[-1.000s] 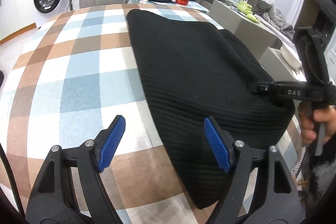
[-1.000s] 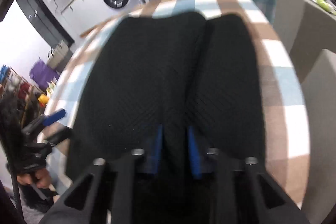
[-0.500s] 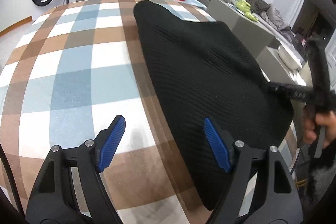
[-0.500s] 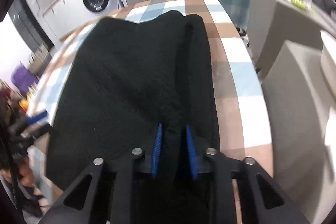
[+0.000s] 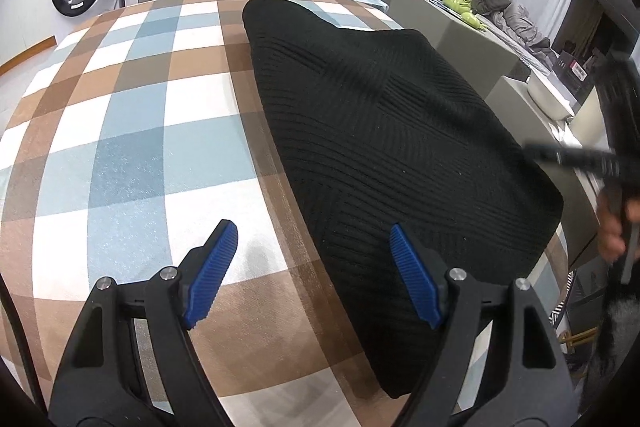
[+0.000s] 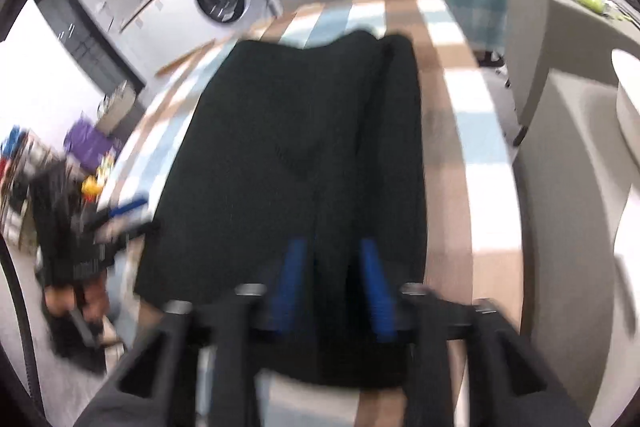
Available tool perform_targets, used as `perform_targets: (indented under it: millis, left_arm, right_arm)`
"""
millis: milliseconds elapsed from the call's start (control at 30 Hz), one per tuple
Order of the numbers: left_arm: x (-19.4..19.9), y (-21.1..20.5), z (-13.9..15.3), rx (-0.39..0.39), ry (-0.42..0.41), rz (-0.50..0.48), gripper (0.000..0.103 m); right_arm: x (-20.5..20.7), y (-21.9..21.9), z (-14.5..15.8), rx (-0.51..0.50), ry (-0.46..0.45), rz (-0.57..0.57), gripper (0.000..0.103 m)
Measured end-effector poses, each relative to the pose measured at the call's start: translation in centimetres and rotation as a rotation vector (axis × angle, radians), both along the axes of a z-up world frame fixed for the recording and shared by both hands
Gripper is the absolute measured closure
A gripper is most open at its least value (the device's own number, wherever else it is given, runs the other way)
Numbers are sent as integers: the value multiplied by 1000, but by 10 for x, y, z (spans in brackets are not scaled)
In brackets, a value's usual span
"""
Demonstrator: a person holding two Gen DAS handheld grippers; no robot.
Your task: Fold small clothes
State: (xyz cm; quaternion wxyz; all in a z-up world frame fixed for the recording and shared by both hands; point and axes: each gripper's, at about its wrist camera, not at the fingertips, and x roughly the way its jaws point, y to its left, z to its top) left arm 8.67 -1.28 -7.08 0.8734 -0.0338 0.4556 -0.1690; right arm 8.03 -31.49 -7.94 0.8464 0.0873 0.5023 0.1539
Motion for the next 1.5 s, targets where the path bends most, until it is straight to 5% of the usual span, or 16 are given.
perform_targets:
  millis: [300, 367, 433, 533, 700, 767, 833, 1100, 1167, 1200, 1233, 1367, 1500]
  left_arm:
    - [3, 10, -2, 3, 3, 49, 27]
    - [5, 13, -2, 1, 4, 62, 27]
    - [7, 16, -2, 0, 4, 72, 27]
    - [10, 19, -1, 4, 1, 82, 27]
    - [17, 19, -5, 5, 18, 81, 27]
    - [16, 18, -4, 12, 11, 77, 27]
    - [15, 18, -2, 2, 14, 76, 27]
    - [15, 5, -6, -22, 25, 43, 27]
    - [17, 0, -8, -28, 29, 29, 27]
    - [17, -1, -7, -28, 29, 26, 27]
    - [17, -3, -6, -25, 26, 21, 27]
    - [14, -3, -2, -16, -1, 11, 26]
    - [15, 2, -8, -17, 29, 32, 26]
  right_arm:
    - [123, 6, -21, 53, 45, -99, 57]
    - [144, 9, -22, 33, 47, -96, 68]
    - [148, 13, -15, 33, 30, -72, 95]
    - [136, 21, 17, -7, -122, -40, 96]
    - [158, 14, -15, -66, 29, -114, 85]
    - [154, 6, -16, 13, 49, -133, 81]
    - [140, 0, -8, 46, 54, -121, 65]
    - [40, -17, -11, 130, 82, -125, 64]
    - [27, -12, -16, 112, 72, -113, 72]
    - [23, -10, -15, 104, 59, -105, 88]
    - [17, -6, -6, 106, 22, -90, 94]
    - [9, -4, -6, 17, 32, -88, 94]
    - [17, -12, -11, 37, 49, -122, 71]
